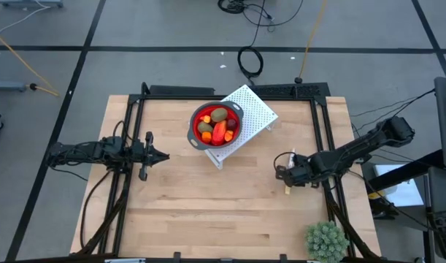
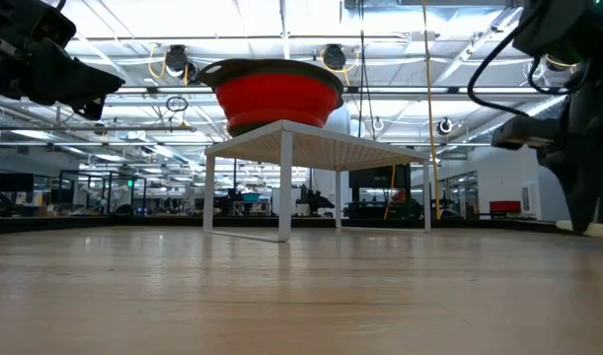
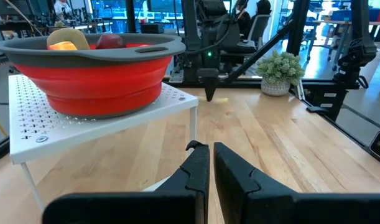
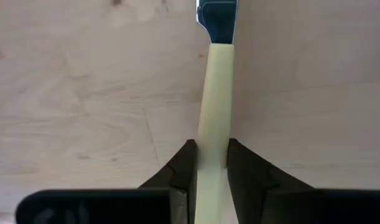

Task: Pick & Place Fruit
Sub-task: Put the yellow knife on the shelf

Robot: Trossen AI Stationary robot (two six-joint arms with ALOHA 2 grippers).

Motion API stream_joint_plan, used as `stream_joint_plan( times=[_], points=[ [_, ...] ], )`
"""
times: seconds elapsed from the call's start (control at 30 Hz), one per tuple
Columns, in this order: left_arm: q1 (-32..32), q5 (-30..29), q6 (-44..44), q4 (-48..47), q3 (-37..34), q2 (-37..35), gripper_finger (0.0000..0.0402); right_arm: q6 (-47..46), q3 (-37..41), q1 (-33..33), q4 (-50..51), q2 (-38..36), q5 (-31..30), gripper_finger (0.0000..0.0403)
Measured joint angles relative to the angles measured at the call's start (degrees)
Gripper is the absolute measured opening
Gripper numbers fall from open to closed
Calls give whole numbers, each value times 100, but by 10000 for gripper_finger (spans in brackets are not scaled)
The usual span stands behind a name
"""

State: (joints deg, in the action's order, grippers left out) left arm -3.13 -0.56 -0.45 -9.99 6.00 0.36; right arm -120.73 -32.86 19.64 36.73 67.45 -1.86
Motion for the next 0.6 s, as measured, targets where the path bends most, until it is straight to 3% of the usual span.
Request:
stream_joint_plan(
  times=[0.3, 0.6],
  points=[
    [0, 11, 0, -3, 0, 0, 21, -15, -9, 29, -45, -480, -464, 55],
    [0, 48, 0, -3, 0, -1, 21, -124, -17, 35, -231, -762, -1788, 55]
  ],
)
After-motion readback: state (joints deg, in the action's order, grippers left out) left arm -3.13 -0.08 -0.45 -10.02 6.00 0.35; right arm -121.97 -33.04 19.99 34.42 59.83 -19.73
